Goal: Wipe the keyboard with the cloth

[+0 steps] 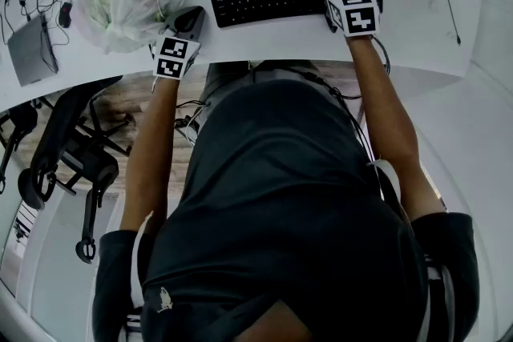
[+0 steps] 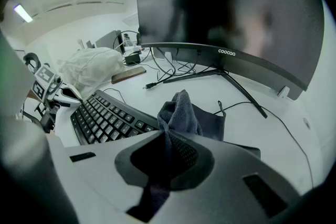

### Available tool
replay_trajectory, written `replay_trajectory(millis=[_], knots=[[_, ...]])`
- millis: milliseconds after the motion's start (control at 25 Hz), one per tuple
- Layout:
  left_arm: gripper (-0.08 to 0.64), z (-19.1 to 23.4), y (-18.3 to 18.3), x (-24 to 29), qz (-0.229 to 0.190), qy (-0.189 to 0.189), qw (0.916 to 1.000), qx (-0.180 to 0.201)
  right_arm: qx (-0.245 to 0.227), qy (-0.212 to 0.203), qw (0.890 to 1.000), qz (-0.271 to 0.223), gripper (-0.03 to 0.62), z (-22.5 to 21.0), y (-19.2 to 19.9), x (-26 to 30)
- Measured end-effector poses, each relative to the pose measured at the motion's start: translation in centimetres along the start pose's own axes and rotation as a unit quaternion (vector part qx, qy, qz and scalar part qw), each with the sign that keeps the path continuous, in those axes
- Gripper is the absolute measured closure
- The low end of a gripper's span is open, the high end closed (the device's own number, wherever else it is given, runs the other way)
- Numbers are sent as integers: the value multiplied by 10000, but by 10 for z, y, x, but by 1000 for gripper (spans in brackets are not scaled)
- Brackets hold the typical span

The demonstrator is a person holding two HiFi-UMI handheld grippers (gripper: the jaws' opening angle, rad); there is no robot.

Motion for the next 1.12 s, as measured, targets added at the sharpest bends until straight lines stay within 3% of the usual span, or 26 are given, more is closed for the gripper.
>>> replay_trajectory(millis=[1120], knots=[[555,0,0,0,-8,-23,10000,39,-331,69,9994,59,571,3,2,1]])
Point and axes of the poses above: the fingertips, and each gripper's own axes: x forward along the fingers, z to its left, y out of its underside, the point moved 1 cm from there along -x, backward along the fingers, and after that the axes turned 5 degrees about x, right-handed, at the moved point
